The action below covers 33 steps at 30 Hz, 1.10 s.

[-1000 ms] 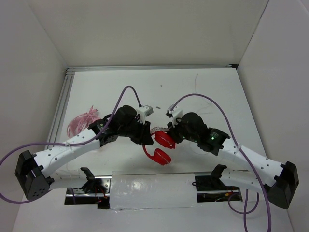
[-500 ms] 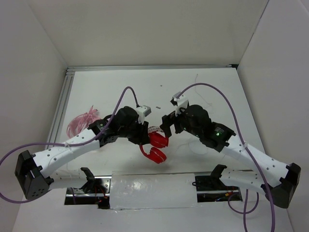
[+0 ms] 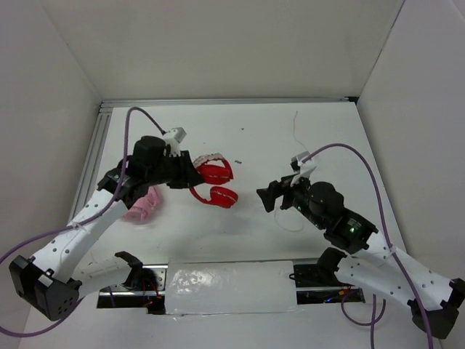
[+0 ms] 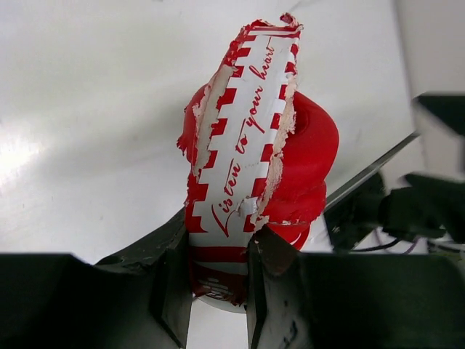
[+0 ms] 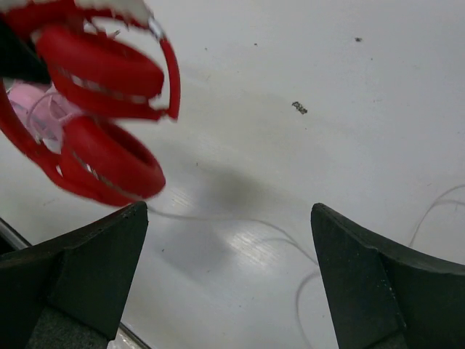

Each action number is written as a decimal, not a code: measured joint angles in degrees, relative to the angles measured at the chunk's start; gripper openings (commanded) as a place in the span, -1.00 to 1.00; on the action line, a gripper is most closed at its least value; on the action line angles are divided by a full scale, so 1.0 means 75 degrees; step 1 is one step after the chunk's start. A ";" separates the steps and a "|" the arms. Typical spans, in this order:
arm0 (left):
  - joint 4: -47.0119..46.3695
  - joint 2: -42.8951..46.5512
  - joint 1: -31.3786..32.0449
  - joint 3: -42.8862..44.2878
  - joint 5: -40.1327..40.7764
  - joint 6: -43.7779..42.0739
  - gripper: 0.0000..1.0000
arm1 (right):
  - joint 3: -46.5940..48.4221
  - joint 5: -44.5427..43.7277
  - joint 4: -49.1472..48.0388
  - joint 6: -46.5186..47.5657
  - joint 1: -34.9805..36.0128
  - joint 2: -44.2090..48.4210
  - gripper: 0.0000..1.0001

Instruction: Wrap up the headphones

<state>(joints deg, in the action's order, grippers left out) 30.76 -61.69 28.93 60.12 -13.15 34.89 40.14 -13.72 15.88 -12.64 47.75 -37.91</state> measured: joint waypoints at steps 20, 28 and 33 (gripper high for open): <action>0.0093 -0.0035 -0.1478 0.3459 -0.2524 -0.0248 -1.00 | -0.1314 0.0766 -0.3296 0.1953 -0.0117 -0.2305 0.99; -0.0114 0.0064 -0.1483 0.3652 -0.3410 -0.0099 -1.00 | -0.1495 0.1684 -0.6018 0.1542 -0.0431 -0.2964 0.81; -0.0356 0.0099 -0.1489 0.3649 -0.4188 0.0006 -1.00 | -0.1550 0.2177 -0.6749 0.1049 -0.0793 -0.3815 0.34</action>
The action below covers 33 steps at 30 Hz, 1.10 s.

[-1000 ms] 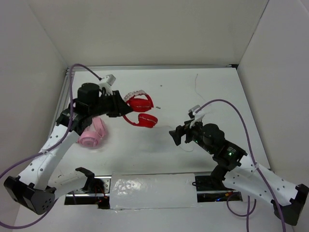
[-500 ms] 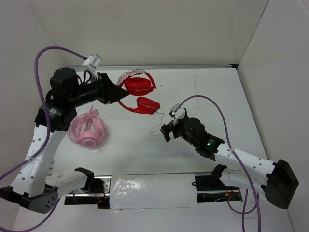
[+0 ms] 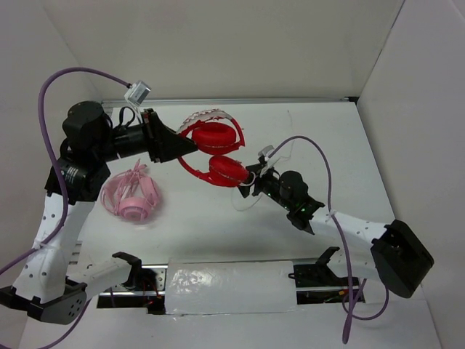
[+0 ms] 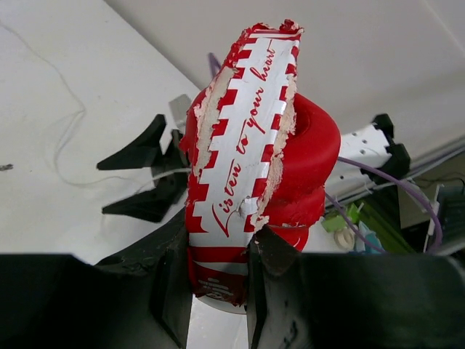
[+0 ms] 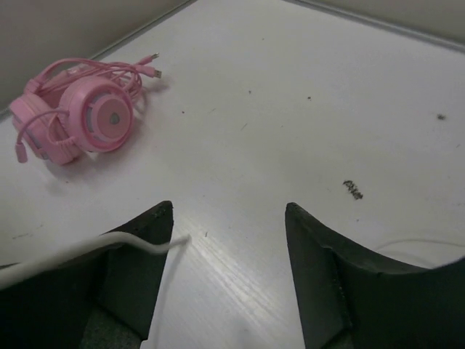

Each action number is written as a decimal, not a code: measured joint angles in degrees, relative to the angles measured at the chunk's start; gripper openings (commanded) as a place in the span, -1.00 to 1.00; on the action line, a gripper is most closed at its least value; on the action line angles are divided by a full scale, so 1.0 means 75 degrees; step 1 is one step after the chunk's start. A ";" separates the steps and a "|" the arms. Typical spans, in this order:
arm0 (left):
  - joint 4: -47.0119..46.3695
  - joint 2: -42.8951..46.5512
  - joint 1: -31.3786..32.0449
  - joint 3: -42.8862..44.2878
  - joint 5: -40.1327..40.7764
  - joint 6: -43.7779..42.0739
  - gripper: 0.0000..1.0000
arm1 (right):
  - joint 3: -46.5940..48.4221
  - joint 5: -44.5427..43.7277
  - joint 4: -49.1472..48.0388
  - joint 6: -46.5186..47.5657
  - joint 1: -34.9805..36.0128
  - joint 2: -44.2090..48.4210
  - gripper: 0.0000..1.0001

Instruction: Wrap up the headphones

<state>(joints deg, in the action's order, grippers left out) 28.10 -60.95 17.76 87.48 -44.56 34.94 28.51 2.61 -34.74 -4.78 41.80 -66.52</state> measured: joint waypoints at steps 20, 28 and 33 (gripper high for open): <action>-0.2113 0.1072 0.0443 -0.2486 -0.3710 0.0306 -1.00 | -0.0012 0.2978 -0.1559 -0.1888 -0.1988 -0.1664 0.39; -0.2253 0.2194 0.0898 -0.3637 -0.3751 0.0519 -1.00 | 0.1011 0.3483 -0.1679 -0.2323 -0.2127 -0.2512 -0.16; -0.2538 0.2465 0.0979 -0.4025 -0.3832 0.0746 -1.00 | 0.1574 0.3424 -0.1498 -0.2369 -0.2133 -0.2716 -0.89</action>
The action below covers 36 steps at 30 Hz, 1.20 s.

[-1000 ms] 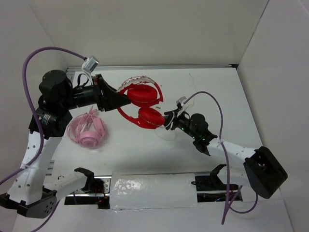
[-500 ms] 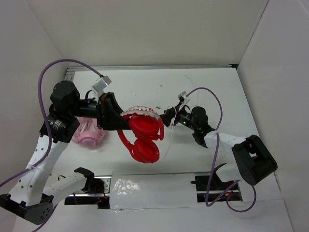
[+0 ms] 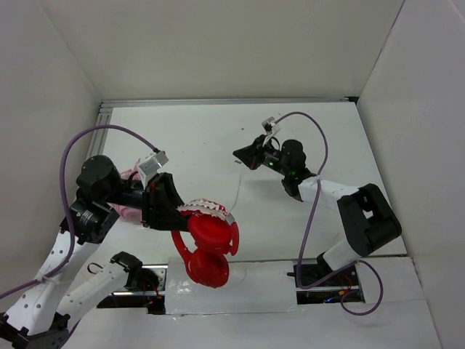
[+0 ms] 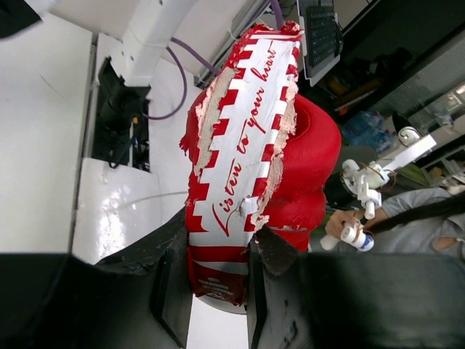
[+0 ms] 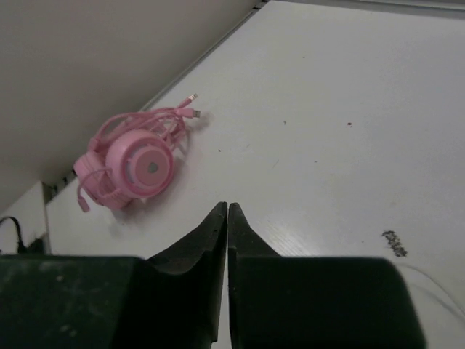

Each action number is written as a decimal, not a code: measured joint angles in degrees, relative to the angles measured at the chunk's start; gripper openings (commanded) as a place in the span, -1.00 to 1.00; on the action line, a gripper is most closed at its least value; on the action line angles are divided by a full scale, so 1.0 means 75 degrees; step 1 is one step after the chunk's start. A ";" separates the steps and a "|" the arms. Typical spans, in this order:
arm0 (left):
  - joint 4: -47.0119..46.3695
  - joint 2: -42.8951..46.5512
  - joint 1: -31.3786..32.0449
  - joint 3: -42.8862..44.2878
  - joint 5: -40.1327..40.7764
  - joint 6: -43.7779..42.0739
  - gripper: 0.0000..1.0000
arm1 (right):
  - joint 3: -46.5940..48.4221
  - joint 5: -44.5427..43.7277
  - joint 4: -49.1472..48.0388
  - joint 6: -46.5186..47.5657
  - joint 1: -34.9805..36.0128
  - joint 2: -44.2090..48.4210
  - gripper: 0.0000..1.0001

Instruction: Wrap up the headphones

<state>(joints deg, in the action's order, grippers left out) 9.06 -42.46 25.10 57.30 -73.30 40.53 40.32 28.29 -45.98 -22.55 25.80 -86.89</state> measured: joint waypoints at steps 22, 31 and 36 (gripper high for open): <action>0.0813 -0.0210 0.0082 -0.0137 0.1317 -0.0032 -1.00 | 0.0207 -0.1215 0.7379 -0.1818 0.0047 0.2337 0.98; 0.1032 -0.0402 0.0082 0.1040 0.1478 -0.0259 -1.00 | -0.0653 0.0618 0.8090 -0.3203 0.0519 0.2057 0.99; 0.0935 -0.0743 0.0090 0.2084 0.1329 -0.0396 -1.00 | -0.0463 0.0877 0.8067 -0.3477 0.0778 0.1667 0.99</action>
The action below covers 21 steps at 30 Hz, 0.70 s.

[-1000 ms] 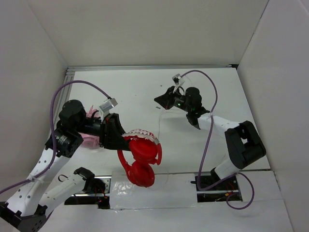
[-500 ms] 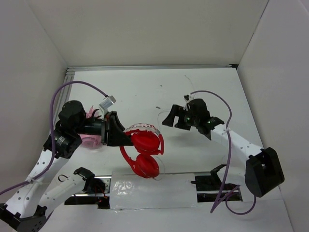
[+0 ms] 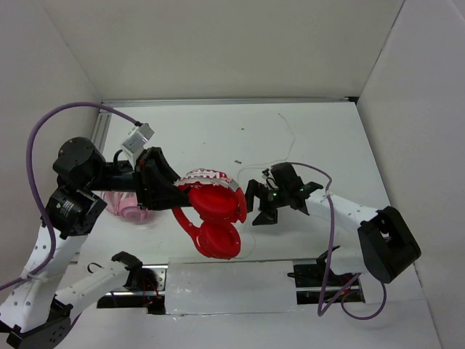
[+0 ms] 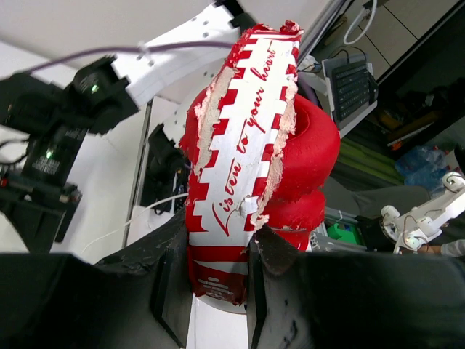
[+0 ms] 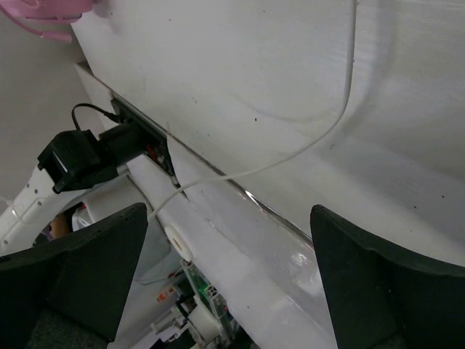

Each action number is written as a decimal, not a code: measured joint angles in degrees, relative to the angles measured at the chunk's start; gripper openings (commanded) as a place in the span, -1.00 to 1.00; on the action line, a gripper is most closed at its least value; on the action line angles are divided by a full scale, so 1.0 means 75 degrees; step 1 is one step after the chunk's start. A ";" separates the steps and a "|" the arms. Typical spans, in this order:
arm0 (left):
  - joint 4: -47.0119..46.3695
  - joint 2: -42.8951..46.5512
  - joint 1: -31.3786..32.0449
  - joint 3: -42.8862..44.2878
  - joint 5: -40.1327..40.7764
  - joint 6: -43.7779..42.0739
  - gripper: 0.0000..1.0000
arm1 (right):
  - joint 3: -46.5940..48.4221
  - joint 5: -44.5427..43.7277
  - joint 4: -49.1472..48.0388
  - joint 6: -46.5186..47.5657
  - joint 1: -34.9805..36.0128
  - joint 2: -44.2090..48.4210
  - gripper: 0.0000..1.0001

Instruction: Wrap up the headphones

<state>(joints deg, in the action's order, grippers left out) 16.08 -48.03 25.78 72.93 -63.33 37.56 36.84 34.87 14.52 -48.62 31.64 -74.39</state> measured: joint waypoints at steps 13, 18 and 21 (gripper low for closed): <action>0.0411 -0.1326 0.0006 0.2148 -0.0224 -0.0242 -1.00 | 0.0230 0.0006 -0.0082 -0.0169 0.0236 -0.1180 0.96; 0.0775 -0.1702 0.0006 0.2798 -0.0198 -0.0373 -1.00 | 0.0291 0.0105 -0.0341 -0.0309 0.0236 -0.2025 0.89; 0.0982 -0.1877 0.0006 0.3413 -0.0143 -0.0440 -1.00 | 0.0376 0.0356 -0.0449 -0.0408 0.0236 -0.2291 0.85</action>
<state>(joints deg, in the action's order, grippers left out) 23.44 -62.11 25.82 98.52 -64.40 34.26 39.66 37.54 11.16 -51.68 33.41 -91.57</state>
